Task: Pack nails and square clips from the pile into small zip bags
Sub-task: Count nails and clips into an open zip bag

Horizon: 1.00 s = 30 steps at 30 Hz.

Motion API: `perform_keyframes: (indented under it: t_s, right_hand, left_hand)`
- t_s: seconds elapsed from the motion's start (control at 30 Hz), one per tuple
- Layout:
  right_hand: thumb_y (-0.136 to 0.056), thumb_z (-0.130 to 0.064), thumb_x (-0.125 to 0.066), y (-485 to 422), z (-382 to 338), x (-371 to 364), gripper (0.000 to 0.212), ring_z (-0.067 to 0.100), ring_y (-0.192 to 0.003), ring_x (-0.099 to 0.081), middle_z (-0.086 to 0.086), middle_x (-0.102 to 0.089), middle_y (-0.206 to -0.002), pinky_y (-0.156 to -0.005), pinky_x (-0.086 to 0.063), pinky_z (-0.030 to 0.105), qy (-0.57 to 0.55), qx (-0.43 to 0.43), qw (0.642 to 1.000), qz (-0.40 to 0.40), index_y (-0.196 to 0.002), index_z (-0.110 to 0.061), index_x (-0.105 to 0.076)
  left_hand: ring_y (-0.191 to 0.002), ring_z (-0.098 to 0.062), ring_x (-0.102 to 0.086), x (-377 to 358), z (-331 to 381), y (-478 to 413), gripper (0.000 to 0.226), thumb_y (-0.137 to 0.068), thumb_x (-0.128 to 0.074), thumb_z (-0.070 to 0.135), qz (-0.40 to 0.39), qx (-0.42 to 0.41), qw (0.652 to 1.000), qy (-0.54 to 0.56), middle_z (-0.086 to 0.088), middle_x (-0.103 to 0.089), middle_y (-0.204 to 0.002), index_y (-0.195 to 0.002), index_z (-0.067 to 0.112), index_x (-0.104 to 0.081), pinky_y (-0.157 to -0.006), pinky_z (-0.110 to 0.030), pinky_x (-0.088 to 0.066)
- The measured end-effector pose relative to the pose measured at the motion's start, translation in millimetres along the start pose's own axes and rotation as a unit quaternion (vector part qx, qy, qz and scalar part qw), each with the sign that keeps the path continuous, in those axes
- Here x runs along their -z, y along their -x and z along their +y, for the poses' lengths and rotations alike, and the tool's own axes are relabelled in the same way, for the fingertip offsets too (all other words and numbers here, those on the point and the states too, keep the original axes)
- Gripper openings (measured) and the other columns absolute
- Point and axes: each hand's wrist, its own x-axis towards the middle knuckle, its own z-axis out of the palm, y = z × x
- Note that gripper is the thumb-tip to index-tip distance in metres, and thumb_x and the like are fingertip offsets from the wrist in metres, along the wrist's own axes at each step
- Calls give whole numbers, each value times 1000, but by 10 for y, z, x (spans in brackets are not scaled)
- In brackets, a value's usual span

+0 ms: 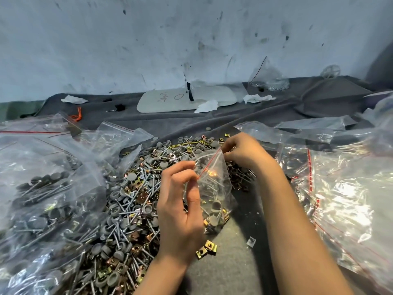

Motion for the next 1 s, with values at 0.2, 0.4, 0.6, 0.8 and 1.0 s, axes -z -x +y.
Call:
perform_keyframes:
  t_s: [0.2, 0.4, 0.6, 0.8, 1.0]
  right_hand:
    - [-82, -20, -73, 273, -343, 344, 7, -3, -68, -63, -9, -72, -75, -59, -44, 10, -191, 126, 973, 13, -88, -20, -75]
    - [-75, -23, -80, 628, -709, 569, 13, 13, -88, -70, -1, -75, -86, -88, -55, 33, -141, 221, 956, -129, -88, -22, -76]
    - [-81, -25, -72, 529, -611, 553, 5, 4, -70, -65, -8, -72, -76, -60, -47, 11, -92, 139, 986, 28, -87, -24, -74]
    - [-82, -13, -71, 299, -262, 373, 9, 10, -66, -60, 2, -70, -78, -58, -46, 24, -12, -18, 1000, -17, -77, -21, -72]
    - [-77, -10, -75, 152, -188, 130, 12, 11, -66, -60, -3, -63, -77, -51, -40, 21, 40, -37, 996, -76, -75, -20, -69]
  left_hand:
    - [-102, -14, -57, 24, 5, -10, 13, -90, -42, 19, 3, -13, 1000, -14, 3, -53, -117, -99, 21, -52, -79, -20, -48]
    - [-107, -5, -54, 25, 3, -13, 16, -89, -42, 16, 2, -26, 1000, -10, 1, -53, -118, -102, 18, -51, -87, -14, -44]
    - [-103, -3, -55, 27, 22, -18, 13, -89, -43, 15, 12, -31, 999, -22, 0, -54, -116, -98, 17, -51, -79, -13, -45]
    - [-91, -14, -57, 11, 28, -11, 15, -88, -42, 18, 6, -7, 1000, -9, 4, -54, -115, -99, 22, -52, -69, -16, -45]
    - [-99, -13, -57, 12, 17, -9, 15, -89, -42, 19, 8, -8, 1000, -9, 5, -54, -116, -99, 22, -52, -72, -21, -48]
